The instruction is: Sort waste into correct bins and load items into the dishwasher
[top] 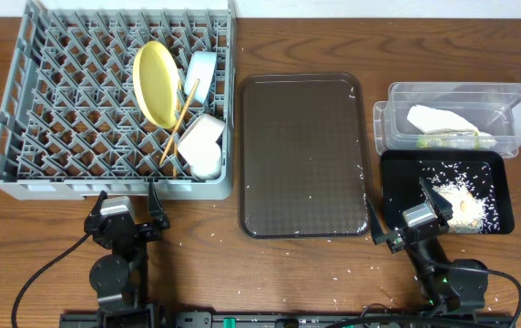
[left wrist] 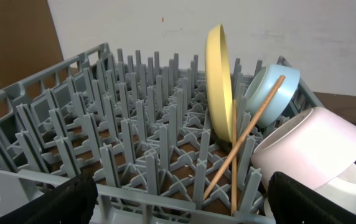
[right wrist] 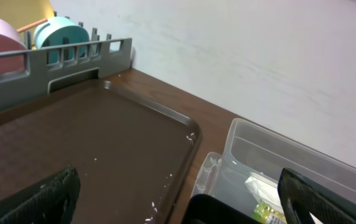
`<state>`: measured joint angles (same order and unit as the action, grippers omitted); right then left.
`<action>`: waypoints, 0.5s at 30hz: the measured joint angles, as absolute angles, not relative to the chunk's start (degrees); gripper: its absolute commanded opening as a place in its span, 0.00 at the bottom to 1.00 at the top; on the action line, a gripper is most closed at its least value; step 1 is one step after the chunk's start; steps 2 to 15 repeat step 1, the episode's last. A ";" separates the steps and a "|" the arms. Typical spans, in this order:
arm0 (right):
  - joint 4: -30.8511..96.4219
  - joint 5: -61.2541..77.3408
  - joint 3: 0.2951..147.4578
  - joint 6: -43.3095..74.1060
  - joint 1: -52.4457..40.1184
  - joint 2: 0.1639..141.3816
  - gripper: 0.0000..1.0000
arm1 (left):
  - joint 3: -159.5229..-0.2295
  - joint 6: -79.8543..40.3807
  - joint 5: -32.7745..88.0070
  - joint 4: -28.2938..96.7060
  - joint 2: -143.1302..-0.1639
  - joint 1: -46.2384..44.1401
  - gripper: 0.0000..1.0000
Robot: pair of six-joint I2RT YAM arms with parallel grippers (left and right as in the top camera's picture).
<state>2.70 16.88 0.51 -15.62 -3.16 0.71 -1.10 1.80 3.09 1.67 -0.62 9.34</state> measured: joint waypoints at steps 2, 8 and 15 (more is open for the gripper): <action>2.72 16.91 0.51 -15.62 -3.16 0.71 0.99 | -1.10 1.80 3.09 1.67 -0.62 9.34 0.88; 2.72 16.91 0.51 -15.62 -3.16 0.71 0.99 | -1.10 1.80 3.09 1.67 -0.62 9.34 0.88; 2.72 16.91 0.51 -15.62 -3.16 0.71 0.99 | -1.10 1.80 3.09 1.67 -0.62 9.34 0.88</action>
